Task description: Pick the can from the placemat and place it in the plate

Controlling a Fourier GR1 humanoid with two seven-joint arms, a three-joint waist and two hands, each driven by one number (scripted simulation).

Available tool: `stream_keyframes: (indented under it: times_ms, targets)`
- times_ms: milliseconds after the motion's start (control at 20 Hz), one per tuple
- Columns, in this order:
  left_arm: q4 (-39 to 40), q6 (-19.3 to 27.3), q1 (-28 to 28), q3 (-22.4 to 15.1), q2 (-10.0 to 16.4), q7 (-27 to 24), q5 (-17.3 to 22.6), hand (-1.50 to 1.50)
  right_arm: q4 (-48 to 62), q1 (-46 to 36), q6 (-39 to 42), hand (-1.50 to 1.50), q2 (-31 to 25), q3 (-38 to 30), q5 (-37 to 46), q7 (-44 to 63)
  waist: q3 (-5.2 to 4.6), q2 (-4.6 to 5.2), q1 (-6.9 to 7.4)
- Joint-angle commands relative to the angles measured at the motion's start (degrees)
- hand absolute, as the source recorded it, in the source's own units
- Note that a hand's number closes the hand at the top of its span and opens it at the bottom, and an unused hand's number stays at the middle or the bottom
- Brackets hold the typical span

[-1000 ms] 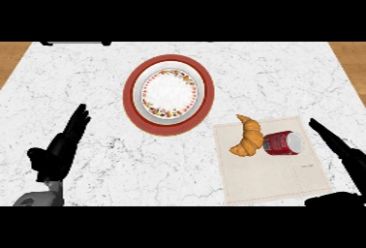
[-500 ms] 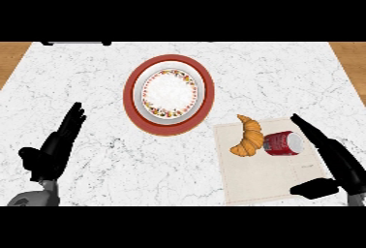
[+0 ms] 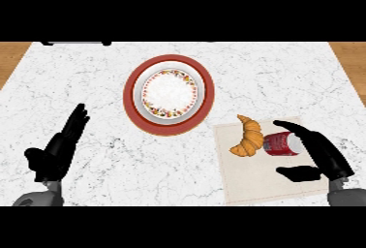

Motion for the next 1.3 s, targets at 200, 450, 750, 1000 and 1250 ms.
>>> stream_keyframes:
  times_ms: [200, 450, 750, 1000, 1250]
  targets:
    - [1.67, -0.47, -2.04, 1.66, -0.62, 1.02, -0.48, 0.0, 6.95, -4.61, 0.38, 1.5, 3.38, 0.2, 4.7, -5.58, 0.05, 0.05, -0.05]
    - [1.33, -1.02, 1.21, 0.85, -1.26, -1.9, -2.37, 0.0, 11.11, -7.79, -1.8, 1.5, 3.6, -2.16, 6.47, -8.4, 0.05, 0.06, 0.08]
    - [1.85, 0.12, -3.77, 0.15, -2.01, 1.08, -2.4, 0.0, 28.72, -24.73, 2.25, 1.5, -3.45, -3.95, 12.59, 0.18, 0.1, 0.56, 1.47]
    - [1.77, -3.1, -1.0, 2.56, 0.66, -0.83, -0.54, 0.0, 30.93, -26.2, -8.74, 1.5, -2.25, -5.92, 14.05, -7.68, 0.07, 0.14, 0.46]
    - [-1.86, -1.67, 0.9, 2.42, -0.51, 0.7, -0.94, 0.0, 16.53, -21.45, -3.36, 1.5, -3.56, -5.99, 11.56, -6.86, 0.03, -0.13, -0.22]
